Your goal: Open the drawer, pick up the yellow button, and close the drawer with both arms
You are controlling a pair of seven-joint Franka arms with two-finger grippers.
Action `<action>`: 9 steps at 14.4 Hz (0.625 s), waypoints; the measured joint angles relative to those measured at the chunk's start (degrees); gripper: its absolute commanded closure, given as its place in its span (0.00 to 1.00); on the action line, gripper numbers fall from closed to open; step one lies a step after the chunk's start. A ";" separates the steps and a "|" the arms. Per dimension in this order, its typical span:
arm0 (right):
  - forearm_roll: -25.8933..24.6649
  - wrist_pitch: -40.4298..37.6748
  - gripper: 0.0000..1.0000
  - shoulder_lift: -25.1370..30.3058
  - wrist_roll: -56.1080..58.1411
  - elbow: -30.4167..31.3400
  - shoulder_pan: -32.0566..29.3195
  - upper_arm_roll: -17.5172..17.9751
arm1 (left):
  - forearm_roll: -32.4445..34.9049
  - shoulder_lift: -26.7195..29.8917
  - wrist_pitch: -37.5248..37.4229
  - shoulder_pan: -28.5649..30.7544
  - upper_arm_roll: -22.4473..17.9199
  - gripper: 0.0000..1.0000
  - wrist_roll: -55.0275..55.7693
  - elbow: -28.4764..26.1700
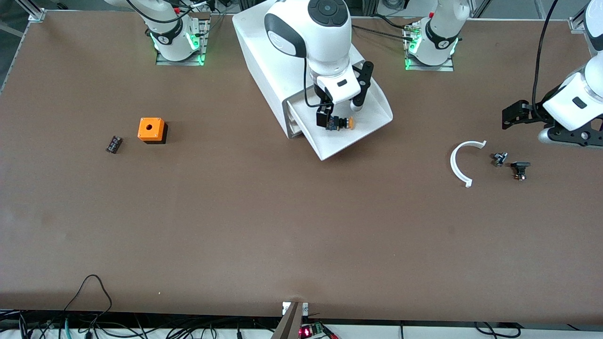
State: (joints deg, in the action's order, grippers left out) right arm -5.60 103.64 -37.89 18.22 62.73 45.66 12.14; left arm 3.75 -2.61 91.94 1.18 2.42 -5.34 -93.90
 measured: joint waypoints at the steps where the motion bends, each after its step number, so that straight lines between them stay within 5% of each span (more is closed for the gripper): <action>1: 0.00 -0.48 0.00 -0.32 0.86 0.00 0.01 0.29 | 0.14 0.00 0.18 -0.13 0.05 0.00 0.44 0.00; 9: -1.18 0.49 0.00 -3.21 5.28 -0.06 -0.35 0.39 | 0.17 -0.37 1.13 -0.63 0.68 0.00 10.06 0.93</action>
State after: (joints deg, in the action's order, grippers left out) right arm -6.78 104.13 -41.10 23.50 62.67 45.31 12.52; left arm 3.92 -2.98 93.07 0.55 3.11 4.72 -92.97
